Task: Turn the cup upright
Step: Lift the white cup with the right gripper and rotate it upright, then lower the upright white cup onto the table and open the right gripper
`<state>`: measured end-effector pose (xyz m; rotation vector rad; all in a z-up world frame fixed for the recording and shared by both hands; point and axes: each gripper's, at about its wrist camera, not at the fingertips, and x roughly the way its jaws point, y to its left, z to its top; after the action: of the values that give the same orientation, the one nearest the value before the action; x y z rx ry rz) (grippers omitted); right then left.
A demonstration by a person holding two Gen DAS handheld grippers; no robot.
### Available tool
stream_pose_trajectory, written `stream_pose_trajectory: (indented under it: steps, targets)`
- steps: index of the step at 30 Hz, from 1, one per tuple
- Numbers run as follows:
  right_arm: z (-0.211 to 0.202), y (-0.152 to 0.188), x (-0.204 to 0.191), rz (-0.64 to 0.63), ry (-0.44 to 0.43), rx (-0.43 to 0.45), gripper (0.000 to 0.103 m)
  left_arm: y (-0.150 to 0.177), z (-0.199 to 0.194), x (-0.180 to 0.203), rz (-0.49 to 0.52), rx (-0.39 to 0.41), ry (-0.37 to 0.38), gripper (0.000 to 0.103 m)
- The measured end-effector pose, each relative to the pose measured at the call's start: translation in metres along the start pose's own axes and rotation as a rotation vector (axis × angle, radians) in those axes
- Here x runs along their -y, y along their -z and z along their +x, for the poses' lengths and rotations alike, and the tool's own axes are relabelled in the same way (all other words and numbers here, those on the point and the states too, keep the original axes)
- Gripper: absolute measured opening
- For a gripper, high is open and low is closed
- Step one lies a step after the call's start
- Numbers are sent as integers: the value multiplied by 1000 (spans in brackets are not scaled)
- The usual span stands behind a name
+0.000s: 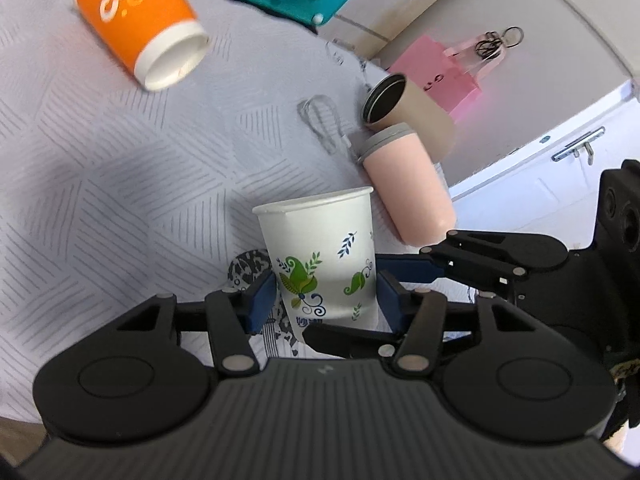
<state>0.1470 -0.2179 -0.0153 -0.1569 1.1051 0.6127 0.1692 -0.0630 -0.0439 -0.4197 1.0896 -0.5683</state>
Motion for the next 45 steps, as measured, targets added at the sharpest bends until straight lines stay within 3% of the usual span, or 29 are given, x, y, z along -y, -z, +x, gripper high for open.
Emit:
stream_pose_trajectory:
  steps: [15, 29, 37, 45]
  targets:
    - [-9, 28, -59, -159, 166, 352, 64, 36, -53, 9, 302, 242, -88, 54]
    - [25, 73, -71, -176, 277, 645, 64, 65, -43, 11, 486, 380, -183, 54]
    - [27, 79, -62, -148, 266, 740, 64, 72, -39, 15, 571, 466, -198, 53]
    - [45, 93, -59, -101, 292, 804, 64, 77, -25, 16, 605, 468, -201, 53]
